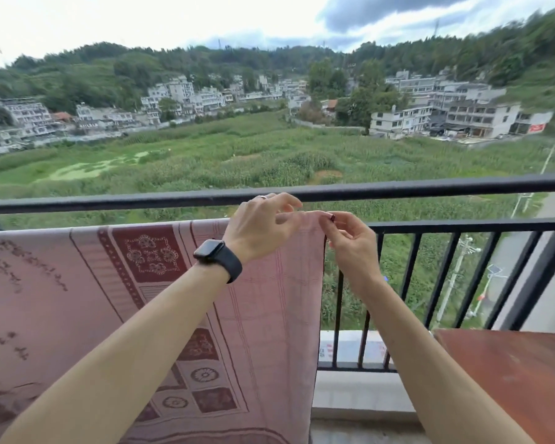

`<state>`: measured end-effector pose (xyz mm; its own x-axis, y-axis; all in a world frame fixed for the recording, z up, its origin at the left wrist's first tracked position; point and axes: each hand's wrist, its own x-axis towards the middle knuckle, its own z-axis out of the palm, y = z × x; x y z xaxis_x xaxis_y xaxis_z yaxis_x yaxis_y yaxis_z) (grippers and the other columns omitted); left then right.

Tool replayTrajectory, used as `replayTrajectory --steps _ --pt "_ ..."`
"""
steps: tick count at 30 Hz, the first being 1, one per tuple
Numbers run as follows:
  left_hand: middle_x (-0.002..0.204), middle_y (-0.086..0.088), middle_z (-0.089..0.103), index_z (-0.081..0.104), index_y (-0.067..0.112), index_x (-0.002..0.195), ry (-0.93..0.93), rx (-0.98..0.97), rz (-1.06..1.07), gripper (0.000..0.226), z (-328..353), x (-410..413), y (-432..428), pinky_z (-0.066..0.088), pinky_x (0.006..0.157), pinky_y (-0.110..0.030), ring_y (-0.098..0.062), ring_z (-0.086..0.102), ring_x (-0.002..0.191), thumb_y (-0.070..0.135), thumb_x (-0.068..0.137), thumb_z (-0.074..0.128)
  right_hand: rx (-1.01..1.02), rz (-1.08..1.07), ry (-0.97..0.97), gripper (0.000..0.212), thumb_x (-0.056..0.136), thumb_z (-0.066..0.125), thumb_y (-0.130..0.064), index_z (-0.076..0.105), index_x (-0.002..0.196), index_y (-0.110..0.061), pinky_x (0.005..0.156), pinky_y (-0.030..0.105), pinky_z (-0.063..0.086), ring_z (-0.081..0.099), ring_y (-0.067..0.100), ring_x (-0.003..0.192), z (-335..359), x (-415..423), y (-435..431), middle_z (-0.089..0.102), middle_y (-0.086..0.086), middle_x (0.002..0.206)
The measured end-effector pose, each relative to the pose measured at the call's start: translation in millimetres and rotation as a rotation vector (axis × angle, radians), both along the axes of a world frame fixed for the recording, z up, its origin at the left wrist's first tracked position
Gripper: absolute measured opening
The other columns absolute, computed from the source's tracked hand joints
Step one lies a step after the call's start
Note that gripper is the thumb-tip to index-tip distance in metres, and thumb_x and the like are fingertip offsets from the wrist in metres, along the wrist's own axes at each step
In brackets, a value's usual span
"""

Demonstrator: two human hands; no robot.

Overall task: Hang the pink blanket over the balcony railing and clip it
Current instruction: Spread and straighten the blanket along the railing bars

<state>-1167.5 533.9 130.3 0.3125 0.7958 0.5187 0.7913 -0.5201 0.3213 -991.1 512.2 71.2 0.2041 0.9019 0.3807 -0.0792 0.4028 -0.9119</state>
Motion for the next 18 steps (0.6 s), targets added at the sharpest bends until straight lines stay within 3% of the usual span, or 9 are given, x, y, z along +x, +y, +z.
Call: replayTrajectory --steps 3,5,7,10,13,15,18 --pt "0.101 0.011 0.072 0.066 0.038 0.111 0.029 0.016 0.009 0.032 -8.3 -19.7 -1.4 0.053 0.083 -0.038 -0.01 0.065 0.092 0.059 0.093 0.05 0.006 -0.099 -0.071 0.01 0.097 0.064 -0.026 0.072 0.097 -0.019 0.063 0.018 0.053 0.07 0.012 0.077 -3.3 -4.4 6.4 0.074 -0.004 0.085" --pt "0.102 0.01 0.072 0.065 0.037 0.114 0.019 0.008 0.002 0.035 -13.4 -25.0 -0.5 0.053 0.083 -0.038 -0.01 0.065 0.092 0.061 0.093 0.049 0.003 -0.146 -0.166 0.016 0.101 0.058 -0.028 0.071 0.103 -0.02 0.063 0.021 0.054 0.068 0.015 0.079 -7.7 -13.9 8.8 0.073 -0.004 0.088" --pt "0.103 0.009 0.071 0.065 0.035 0.116 0.028 0.05 0.004 0.037 -18.0 -25.7 0.4 0.05 0.088 -0.04 -0.012 0.064 0.093 0.059 0.094 0.048 0.003 -0.193 -0.248 0.02 0.103 0.053 -0.03 0.069 0.112 -0.022 0.073 0.03 0.058 0.068 0.014 0.086 -9.6 -22.3 10.1 0.073 -0.006 0.096" --pt "0.123 0.01 0.065 0.062 0.033 0.123 0.016 0.219 0.034 0.034 -36.8 -32.5 -1.6 0.037 0.105 -0.037 -0.013 0.056 0.115 0.049 0.095 0.051 0.05 -0.356 -0.312 0.028 0.102 0.052 -0.031 0.062 0.126 -0.021 0.085 0.031 0.054 0.061 0.009 0.1 -18.2 -29.3 3.1 0.064 -0.004 0.115" --pt "0.136 0.006 0.055 0.058 0.028 0.129 -0.049 0.377 0.13 0.038 -78.5 -62.9 -13.3 0.032 0.108 -0.037 -0.016 0.049 0.127 0.031 0.091 0.059 0.203 -0.578 -0.262 0.024 0.097 0.058 -0.033 0.057 0.115 -0.016 0.081 0.028 0.044 0.054 0.016 0.093 -42.0 -40.6 -14.4 0.055 0.002 0.108" --pt "0.139 0.003 0.054 0.058 0.025 0.13 -0.029 0.378 0.243 0.043 -116.6 -96.0 -29.2 0.034 0.109 -0.039 -0.019 0.048 0.129 0.027 0.088 0.061 0.259 -0.462 -0.356 0.015 0.094 0.057 -0.033 0.057 0.104 -0.022 0.077 0.025 0.043 0.054 0.012 0.086 -68.7 -63.8 -25.4 0.056 -0.001 0.095" --pt "0.137 0.006 0.056 0.058 0.031 0.131 -0.021 0.093 0.426 0.047 -177.1 -141.8 -60.1 0.04 0.105 -0.042 -0.02 0.049 0.126 0.033 0.085 0.058 0.134 -0.09 -0.624 0.009 0.093 0.061 -0.032 0.059 0.102 -0.034 0.075 0.022 0.043 0.055 0.0 0.086 -116.5 -105.9 -27.9 0.06 -0.013 0.094"
